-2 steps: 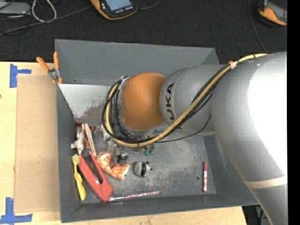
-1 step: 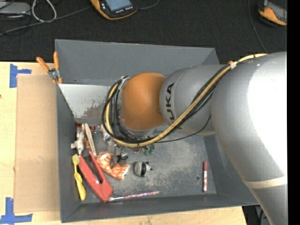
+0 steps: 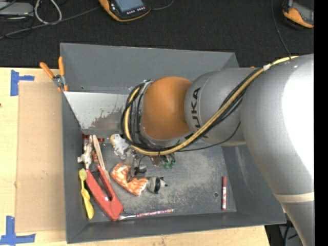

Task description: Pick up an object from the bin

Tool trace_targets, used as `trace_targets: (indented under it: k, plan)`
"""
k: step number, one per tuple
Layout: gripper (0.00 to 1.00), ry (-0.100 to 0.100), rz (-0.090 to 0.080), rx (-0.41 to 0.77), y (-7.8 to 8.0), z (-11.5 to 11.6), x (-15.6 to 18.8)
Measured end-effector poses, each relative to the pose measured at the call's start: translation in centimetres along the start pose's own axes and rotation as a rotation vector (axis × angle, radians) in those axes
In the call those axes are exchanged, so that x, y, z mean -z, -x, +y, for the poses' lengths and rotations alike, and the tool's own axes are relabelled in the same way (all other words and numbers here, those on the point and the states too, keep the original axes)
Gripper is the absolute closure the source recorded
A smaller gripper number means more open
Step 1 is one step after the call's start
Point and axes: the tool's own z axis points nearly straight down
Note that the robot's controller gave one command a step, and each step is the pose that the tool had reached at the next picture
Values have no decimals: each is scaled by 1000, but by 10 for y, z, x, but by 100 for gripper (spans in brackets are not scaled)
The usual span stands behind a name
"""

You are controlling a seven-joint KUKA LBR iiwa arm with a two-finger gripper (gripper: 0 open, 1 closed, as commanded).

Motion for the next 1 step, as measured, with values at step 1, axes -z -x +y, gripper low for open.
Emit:
trace_targets:
  k: [1]
  plan:
    - [100,-2,-4,-45,4,-53,16]
